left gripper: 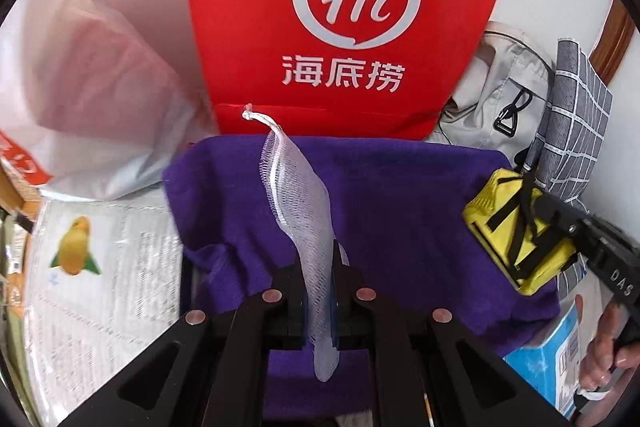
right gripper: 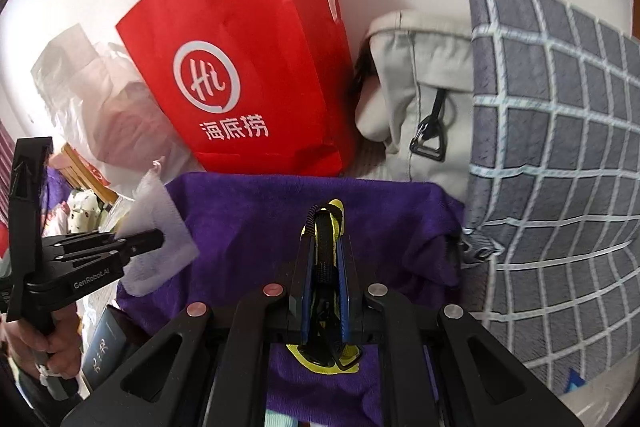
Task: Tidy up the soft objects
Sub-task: 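Lower both held bags onto the purple towel and open both grippers, then withdraw both grippers from the purple towel back over the bed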
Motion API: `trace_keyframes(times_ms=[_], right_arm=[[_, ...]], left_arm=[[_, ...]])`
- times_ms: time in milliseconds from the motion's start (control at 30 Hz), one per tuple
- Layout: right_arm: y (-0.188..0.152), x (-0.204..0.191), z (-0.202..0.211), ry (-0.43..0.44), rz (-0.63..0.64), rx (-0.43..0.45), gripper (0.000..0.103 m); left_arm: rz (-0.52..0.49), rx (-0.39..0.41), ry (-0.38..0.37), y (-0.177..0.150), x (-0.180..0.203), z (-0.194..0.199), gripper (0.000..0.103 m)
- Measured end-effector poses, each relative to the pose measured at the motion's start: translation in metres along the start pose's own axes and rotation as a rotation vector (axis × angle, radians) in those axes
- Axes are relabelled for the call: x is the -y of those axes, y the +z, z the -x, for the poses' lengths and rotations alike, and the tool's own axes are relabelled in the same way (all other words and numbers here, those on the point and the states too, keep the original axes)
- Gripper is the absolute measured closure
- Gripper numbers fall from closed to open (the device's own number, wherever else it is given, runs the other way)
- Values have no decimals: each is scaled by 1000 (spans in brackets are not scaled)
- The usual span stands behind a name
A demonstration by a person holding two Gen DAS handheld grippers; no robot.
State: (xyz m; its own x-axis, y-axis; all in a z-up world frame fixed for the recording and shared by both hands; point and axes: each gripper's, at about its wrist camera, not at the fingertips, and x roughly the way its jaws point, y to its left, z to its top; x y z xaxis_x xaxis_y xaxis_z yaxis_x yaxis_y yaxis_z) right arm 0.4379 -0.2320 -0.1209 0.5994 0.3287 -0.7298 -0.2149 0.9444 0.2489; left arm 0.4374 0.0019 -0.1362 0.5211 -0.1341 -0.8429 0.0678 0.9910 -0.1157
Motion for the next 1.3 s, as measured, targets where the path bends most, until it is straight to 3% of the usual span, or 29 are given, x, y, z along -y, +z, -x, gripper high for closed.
trace_keyframes(times_ms=[167,600,667,700,733,833,1000,1100,1300], right_arm=[[-1,11,-19,5,-23,-41,92],[-3,27,-34,-46,-46,-78,88],[-3,27,-34,-43,-41,-78,88],[-3,27,-33,-43,-35,-79,87],[-2,26,-32,-42,-26,-78,79],[-4,25,-25,-48,-6,-65,51],[-2,20,-10,-68,35,-27,42],[-1,18,0,-68,30,-3,37],[-5,2,20,-98,51,16,36]], left_arm=[[17,-37,-49,5,-4,-21,96],[58,-86,-73,6,-13,-45,95],[61,-92,-78,6,-14,-45,87],[60,-98,-80,6,-13,-45,75],[60,-98,-76,7,-14,-47,63],[56,-97,-56,8,-15,-45,49],[31,-103,-24,8,-10,-38,34],[22,-94,10,9,-9,-29,32],[45,-52,49,3,-18,4,28]])
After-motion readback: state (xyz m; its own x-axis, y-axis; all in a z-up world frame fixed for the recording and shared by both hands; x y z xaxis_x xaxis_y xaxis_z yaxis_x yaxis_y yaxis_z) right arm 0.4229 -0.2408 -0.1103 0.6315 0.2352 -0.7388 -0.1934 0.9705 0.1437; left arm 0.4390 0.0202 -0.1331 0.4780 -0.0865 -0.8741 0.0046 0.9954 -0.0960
